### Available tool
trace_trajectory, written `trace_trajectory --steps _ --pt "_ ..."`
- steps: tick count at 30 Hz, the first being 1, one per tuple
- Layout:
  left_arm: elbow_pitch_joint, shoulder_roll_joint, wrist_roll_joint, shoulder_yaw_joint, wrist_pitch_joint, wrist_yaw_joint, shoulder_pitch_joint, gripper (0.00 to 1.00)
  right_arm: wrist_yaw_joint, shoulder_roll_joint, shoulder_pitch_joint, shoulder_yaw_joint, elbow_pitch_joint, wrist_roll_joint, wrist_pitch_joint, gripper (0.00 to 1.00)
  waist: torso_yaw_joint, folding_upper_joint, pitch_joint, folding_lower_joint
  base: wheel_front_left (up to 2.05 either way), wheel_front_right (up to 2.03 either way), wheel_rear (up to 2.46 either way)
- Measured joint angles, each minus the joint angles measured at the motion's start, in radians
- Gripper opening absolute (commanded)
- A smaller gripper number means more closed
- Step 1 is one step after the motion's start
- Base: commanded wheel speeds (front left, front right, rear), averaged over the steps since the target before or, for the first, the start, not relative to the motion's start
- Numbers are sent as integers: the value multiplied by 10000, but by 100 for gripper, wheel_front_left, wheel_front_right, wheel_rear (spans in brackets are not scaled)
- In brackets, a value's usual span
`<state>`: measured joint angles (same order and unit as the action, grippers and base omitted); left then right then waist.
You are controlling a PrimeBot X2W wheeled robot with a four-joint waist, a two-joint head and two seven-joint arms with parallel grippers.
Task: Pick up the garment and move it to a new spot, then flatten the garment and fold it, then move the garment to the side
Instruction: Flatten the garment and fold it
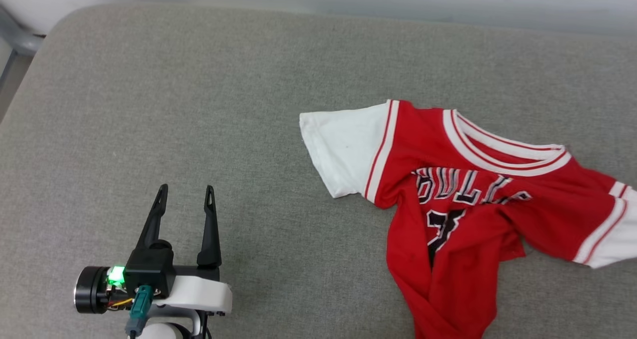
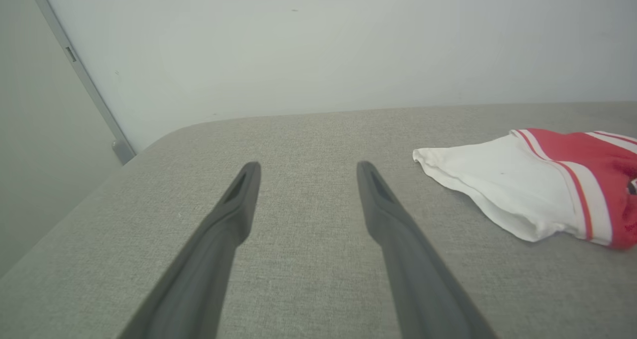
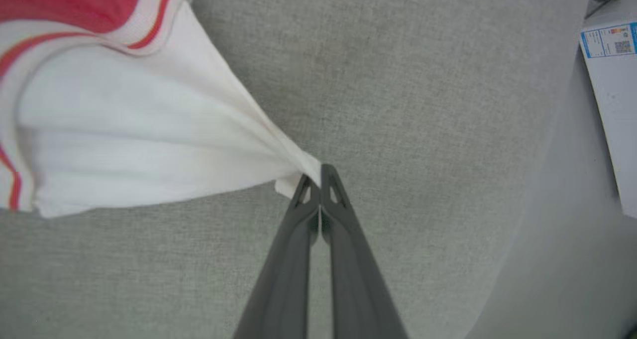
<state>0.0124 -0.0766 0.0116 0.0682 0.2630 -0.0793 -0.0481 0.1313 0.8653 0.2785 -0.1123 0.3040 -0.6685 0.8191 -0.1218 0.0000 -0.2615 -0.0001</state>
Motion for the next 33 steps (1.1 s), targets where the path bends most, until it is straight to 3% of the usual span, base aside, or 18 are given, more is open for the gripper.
trace_trajectory --steps 5,10,11,12,13,18,25,33 --pt "10 -15 0 4 0 8 -249 100 0 -349 715 -81 1302 991 -268 0 -190 0 -441 0 0 0 0" --pt "98 -33 0 -35 0 2 -386 100 -8 -796 1073 -311 2052 1158 -679 0 -261 0 -611 1 0 0 0" --pt "117 -38 0 -44 0 0 -388 100 -25 -871 1127 -336 2151 1158 -886 8 -240 0 -590 1 0 0 0" --pt "144 -48 0 -61 0 -4 -388 100 -23 -959 1163 -347 2215 1145 -1106 38 -216 0 -551 0 0 0 0" --pt "171 -58 0 -71 0 -12 -384 100 -23 -1037 1177 -336 2266 1122 -1365 100 -192 0 -499 0 0 0 0" --pt "209 -134 13 -167 0 -42 -204 100 0 -1266 1139 -270 1967 853 -2803 100 -27 0 -72 1 0 0 0" --pt "217 -420 217 -428 0 125 19 100 -2 -1365 613 184 86 1183 -4765 100 398 0 647 1 0 0 0" --pt "614 -951 631 -437 0 1083 -783 100 -2 -3461 -430 1126 -2489 2673 -6272 100 920 0 1075 0 0 0 0"
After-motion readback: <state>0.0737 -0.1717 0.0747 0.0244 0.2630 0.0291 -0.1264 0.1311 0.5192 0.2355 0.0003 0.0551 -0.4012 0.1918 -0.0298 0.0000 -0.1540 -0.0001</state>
